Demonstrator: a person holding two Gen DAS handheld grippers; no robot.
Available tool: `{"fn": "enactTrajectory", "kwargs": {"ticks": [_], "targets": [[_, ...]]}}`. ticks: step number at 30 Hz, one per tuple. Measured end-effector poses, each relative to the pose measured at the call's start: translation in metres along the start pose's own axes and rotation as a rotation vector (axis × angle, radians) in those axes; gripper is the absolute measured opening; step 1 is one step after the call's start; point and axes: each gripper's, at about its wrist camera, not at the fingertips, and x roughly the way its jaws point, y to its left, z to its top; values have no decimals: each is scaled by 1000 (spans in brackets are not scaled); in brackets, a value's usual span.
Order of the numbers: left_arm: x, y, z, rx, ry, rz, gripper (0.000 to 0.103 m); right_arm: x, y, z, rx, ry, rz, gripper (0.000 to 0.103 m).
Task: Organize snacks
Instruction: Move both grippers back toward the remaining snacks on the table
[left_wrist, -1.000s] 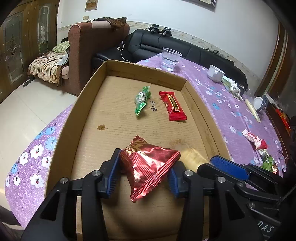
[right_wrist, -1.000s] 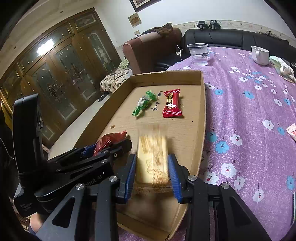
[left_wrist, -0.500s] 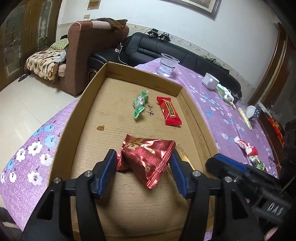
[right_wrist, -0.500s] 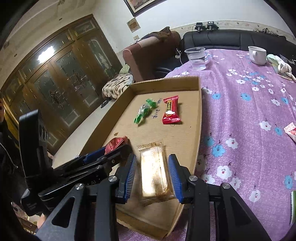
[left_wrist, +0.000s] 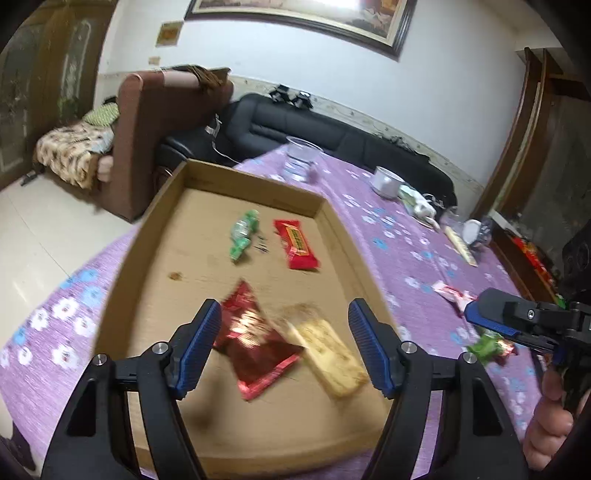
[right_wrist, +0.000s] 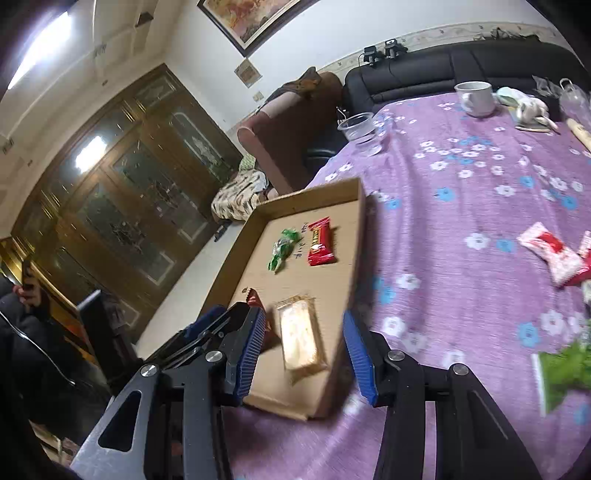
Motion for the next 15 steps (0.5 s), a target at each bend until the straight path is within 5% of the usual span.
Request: {"fn": "enactTrajectory", "kwargs": {"ticks": [6, 12, 15], "targets": [[-6, -23, 1, 53, 3, 20, 71, -48, -53, 5, 26, -44, -90, 47], [-1, -58, -1, 90, 69, -57, 71, -117, -120, 12, 90, -207, -290, 47], [6, -87, -8, 129, 121, -116, 71, -127, -152, 10, 175, -213, -334, 47]]}}
